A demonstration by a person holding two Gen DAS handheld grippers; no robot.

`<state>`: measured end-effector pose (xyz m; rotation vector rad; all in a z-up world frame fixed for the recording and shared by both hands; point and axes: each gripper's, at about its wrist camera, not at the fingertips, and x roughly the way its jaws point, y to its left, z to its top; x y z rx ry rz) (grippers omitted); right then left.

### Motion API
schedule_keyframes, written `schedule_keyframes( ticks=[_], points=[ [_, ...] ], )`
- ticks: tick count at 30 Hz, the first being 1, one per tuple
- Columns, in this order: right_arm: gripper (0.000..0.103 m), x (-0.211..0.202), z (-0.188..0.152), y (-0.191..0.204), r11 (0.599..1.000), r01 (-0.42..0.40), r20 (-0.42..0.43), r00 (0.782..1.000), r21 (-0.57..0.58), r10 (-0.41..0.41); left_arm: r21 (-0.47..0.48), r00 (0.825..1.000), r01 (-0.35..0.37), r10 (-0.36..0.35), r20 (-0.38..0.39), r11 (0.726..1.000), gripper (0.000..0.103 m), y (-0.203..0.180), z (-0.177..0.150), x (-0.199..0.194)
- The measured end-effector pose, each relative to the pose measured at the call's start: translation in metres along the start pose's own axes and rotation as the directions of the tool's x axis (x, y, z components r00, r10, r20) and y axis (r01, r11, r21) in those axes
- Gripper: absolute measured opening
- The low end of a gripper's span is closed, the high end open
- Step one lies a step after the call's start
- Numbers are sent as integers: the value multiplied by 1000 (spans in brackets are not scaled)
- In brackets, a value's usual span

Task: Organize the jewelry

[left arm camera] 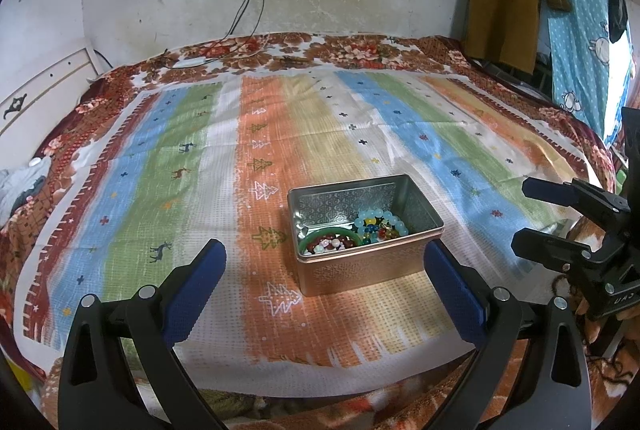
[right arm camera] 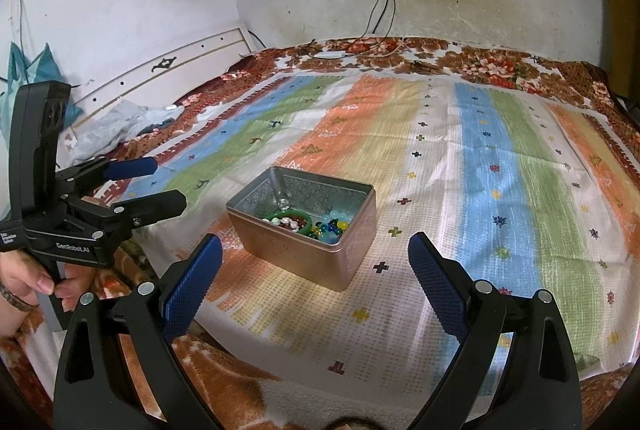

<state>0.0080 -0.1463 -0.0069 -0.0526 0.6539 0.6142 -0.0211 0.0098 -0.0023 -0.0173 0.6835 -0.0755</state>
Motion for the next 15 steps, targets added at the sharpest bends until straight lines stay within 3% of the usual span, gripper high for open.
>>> schedule_keyframes(
  ticks=[15],
  points=[
    [95, 2, -1, -1, 1000, 0, -7, 1000, -3, 0, 15, 1000, 12, -12, -24, 1000, 97, -1, -4, 6]
  ],
)
